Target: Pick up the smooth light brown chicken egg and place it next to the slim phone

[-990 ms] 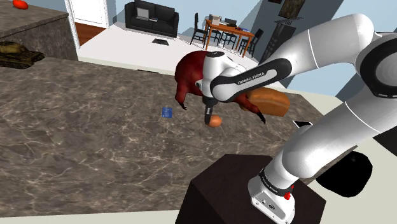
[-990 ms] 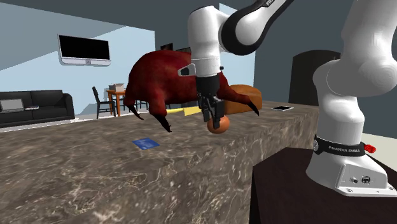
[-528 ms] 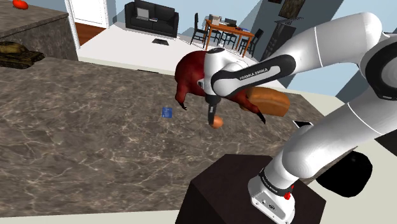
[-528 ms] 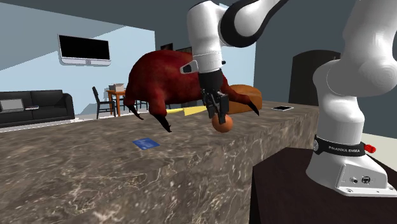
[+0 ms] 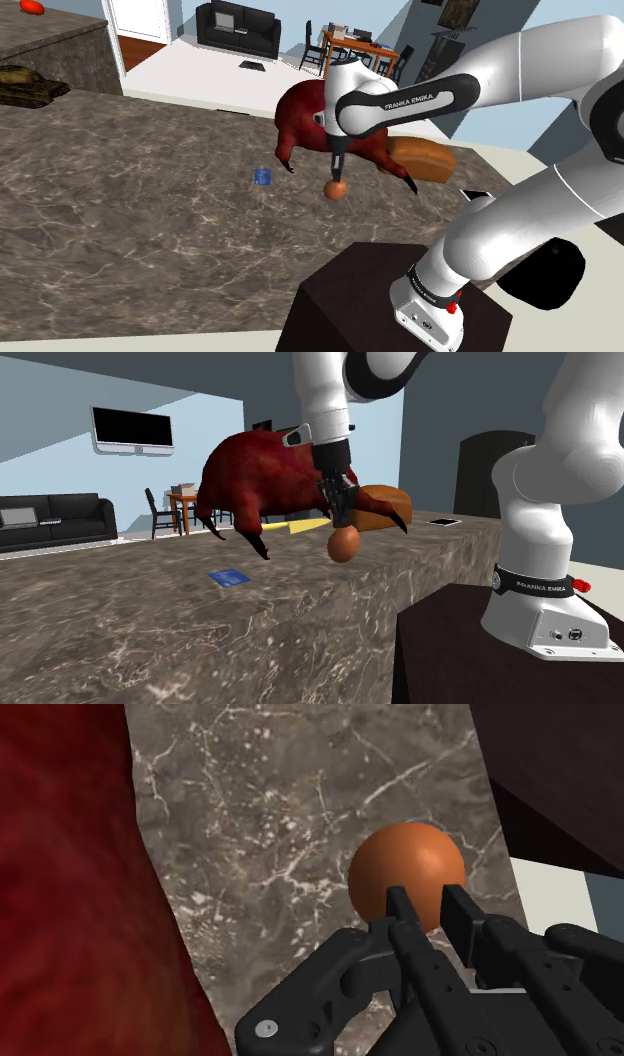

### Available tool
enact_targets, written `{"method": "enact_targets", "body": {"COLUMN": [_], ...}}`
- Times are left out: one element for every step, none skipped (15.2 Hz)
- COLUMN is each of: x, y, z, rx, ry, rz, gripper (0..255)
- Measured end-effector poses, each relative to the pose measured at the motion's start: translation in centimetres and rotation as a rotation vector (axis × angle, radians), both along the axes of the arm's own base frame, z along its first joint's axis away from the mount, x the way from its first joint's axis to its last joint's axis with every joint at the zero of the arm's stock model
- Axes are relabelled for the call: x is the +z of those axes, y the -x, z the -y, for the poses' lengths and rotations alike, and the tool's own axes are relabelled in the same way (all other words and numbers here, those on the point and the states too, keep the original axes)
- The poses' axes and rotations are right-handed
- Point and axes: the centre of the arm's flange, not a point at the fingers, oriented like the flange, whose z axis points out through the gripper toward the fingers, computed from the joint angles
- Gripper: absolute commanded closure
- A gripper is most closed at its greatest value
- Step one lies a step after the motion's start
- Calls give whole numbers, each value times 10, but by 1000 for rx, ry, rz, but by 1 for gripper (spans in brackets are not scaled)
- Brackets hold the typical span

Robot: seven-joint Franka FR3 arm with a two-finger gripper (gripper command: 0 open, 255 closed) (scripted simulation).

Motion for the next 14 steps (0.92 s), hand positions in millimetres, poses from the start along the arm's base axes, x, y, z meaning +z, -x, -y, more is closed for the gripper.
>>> {"method": "enact_targets", "body": {"x": [4, 10, 16, 21, 21, 21, 15, 8, -3, -20, -38, -47, -53, -59], "y": [-1, 0, 0, 0, 0, 0, 6, 15, 25, 36, 48, 55, 58, 59], "z": [0, 0, 0, 0, 0, 0, -7, -16, -26, -38, -48, -56, -58, -57], "rx": [0, 0, 0, 0, 0, 0, -11, -59, -118, -179, -248, -302, -330, -344], "ry": [0, 0, 0, 0, 0, 0, 35, 98, 173, 255, 340, 392, 418, 431], "rz": [0, 0, 0, 0, 0, 0, 18, 52, 94, 138, 186, 227, 251, 264], "gripper": [255, 255, 255, 255, 0, 0, 0, 0, 0, 0, 0, 0, 0, 0]}}
